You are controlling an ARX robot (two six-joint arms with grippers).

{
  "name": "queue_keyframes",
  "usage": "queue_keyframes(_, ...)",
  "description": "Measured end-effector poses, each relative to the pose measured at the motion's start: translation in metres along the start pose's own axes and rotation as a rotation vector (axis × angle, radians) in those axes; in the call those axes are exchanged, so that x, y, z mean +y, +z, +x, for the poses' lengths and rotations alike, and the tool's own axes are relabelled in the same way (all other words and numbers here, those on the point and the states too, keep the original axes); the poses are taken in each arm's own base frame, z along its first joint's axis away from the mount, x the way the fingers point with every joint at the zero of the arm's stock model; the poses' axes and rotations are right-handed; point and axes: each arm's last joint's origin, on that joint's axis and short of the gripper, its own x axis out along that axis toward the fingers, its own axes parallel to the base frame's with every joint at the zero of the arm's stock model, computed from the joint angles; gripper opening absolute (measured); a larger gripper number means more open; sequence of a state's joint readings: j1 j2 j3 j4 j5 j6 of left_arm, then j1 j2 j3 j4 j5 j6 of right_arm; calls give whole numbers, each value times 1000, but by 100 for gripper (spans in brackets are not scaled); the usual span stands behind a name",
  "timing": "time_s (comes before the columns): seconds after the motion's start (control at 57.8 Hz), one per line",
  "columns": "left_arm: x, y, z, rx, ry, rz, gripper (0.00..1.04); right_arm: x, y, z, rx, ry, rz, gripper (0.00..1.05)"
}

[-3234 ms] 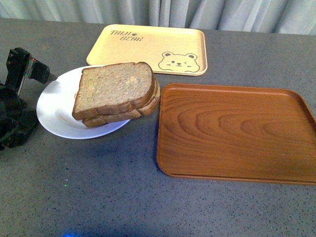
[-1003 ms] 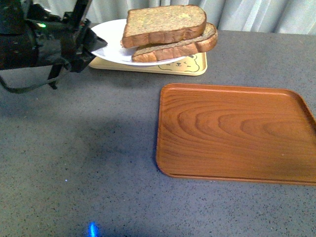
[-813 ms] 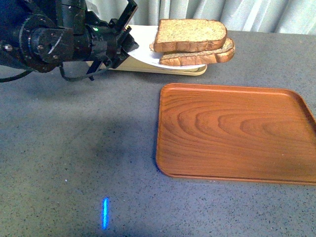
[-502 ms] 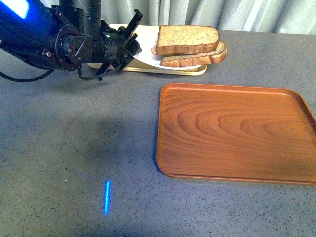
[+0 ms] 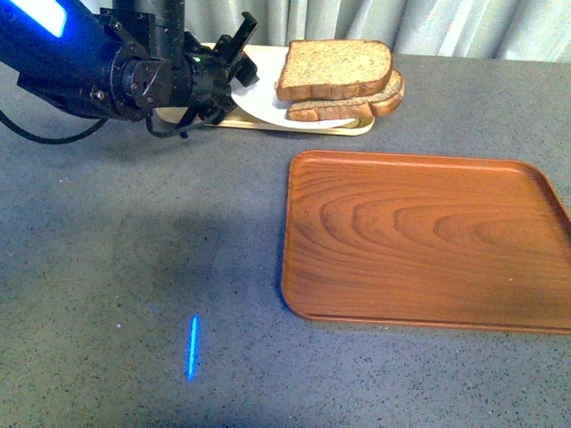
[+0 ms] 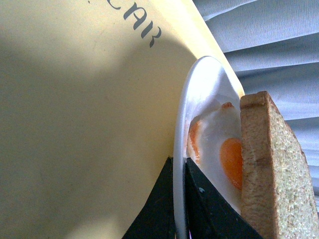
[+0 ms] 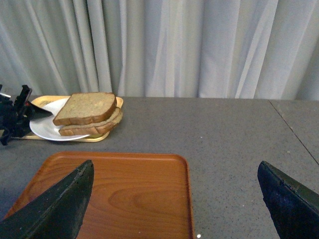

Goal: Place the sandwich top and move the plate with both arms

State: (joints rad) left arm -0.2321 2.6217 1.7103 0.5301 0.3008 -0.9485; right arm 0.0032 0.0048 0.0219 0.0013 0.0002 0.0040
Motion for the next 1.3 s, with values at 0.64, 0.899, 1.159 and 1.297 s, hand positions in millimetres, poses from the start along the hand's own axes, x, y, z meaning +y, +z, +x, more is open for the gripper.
queue_keyframes(0.64, -19, 31, -141, -159, -93, 0, 96, 0, 0, 0, 0, 0, 0, 96)
queue_keyframes(0.899, -50, -14, -252, -635, 194, 679, 58, 0, 0, 0, 0, 0, 0, 96)
queue_keyframes(1.159, -32, -43, -313, -592, 298, 890, 13, 0, 0, 0, 0, 0, 0, 96)
queue_keyframes(1.297, -30, -52, -335, -599, 293, 910, 2, 0, 0, 0, 0, 0, 0, 96)
